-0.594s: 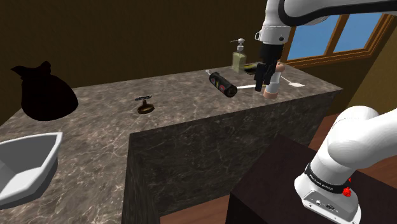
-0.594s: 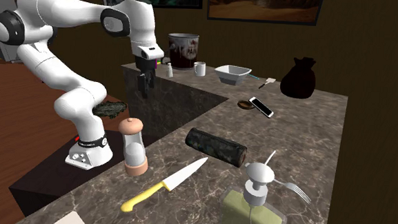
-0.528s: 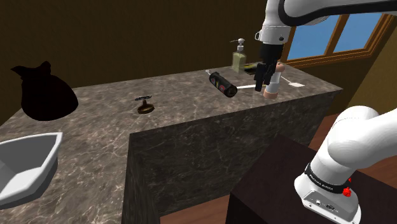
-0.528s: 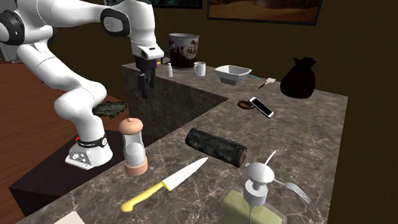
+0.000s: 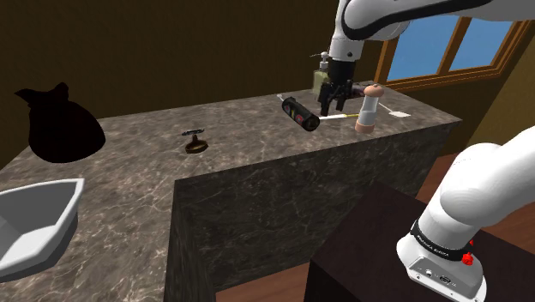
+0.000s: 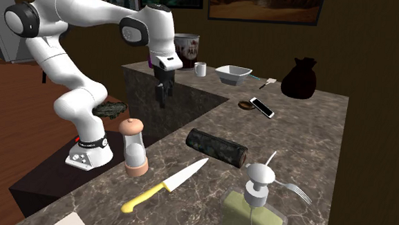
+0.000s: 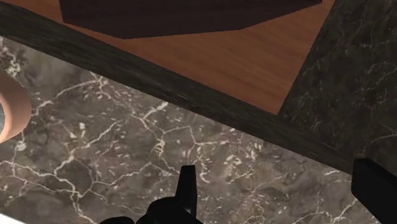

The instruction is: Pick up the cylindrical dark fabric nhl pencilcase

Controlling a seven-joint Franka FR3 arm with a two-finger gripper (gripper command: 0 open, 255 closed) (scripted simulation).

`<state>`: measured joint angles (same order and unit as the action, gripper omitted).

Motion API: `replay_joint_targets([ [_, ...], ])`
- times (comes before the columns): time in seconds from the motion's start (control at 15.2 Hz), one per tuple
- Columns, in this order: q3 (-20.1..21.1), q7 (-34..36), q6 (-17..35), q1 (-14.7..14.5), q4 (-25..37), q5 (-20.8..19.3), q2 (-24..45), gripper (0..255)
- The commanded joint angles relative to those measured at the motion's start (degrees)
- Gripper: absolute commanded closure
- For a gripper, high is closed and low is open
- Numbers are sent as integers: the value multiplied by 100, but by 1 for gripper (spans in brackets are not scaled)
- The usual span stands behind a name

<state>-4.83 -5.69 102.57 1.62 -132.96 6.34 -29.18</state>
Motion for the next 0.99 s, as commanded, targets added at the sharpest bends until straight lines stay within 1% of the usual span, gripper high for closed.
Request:
replay_joint_targets([
  [0.0,-82,35,219,42,251,70,439,0],
  [0.46,-374,113,680,173,1317,415,1899,0],
  [0.92,-635,148,816,377,2645,913,3348,0],
])
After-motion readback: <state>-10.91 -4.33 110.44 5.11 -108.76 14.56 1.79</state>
